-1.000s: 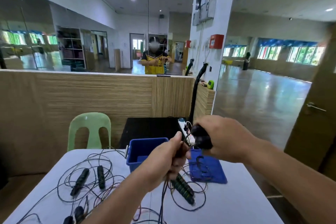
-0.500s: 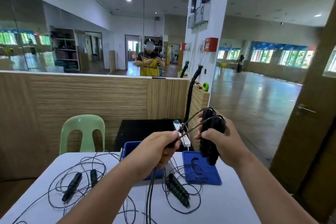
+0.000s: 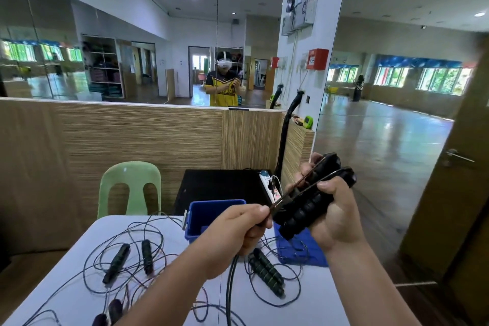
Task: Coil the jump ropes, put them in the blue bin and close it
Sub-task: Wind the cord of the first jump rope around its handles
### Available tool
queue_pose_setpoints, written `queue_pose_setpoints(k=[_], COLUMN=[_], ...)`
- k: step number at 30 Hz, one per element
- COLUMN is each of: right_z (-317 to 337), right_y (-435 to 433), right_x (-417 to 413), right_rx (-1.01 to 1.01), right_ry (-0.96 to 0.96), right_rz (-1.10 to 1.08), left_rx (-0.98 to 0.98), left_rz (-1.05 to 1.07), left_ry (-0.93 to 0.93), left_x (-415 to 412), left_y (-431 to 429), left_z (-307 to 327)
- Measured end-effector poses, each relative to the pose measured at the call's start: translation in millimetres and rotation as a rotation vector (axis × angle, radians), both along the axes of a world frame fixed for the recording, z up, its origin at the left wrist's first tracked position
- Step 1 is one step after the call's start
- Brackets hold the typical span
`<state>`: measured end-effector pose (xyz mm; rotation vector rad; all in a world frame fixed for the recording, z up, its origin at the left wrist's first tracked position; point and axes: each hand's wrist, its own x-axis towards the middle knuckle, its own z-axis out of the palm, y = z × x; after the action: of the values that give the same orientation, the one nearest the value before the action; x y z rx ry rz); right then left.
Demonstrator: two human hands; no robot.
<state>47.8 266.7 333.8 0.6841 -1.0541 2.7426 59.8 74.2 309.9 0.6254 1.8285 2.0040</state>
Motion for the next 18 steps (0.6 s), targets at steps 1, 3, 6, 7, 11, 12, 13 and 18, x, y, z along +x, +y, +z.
queue_pose_setpoints(k=[1,3,6,7,11,12,13,18], right_z=[-0.4,-0.5,3.0,4.3,6.7,7.1,7.3,5.3], right_y=[-1.9,-4.7,-7.7,-8.4,-8.3,-9.0,-10.5,-22.2], right_x=[0.6,1.6,3.1,3.4,3.6,3.7,4.0,8.3], right_rx=[-0.016,-0.049,-0.098,-0.114,-0.169,-0.187,-0.209,-0.373], right_ry=[-0.004,-0.013,-0.013,-0.01,0.008,0.018,0.021,0.017], right_rz=[-0.003,-0.019,-0.028,-0.026,-0.027,-0.02,-0.014,0.081], left_rx=[0.005,0.011,0.024,0.034,0.09,0.102,0.114,0.123], left_rz=[-0.002,-0.007,-0.012,-0.012,-0.025,-0.028,-0.037,-0.108], left_ry=[-0.002,-0.005,0.001,-0.002,-0.016,-0.015,-0.015,-0.024], left_x=[-0.2,0.1,-0.1,-0.4,-1.4,-0.8,0.1,4.0], left_y=[-1.3,-2.0,0.0,0.3,1.4,2.9,5.2,21.1], left_z=[-3.5,-10.1,-19.0,-21.8,-32.3,-35.4,-38.9,-48.6])
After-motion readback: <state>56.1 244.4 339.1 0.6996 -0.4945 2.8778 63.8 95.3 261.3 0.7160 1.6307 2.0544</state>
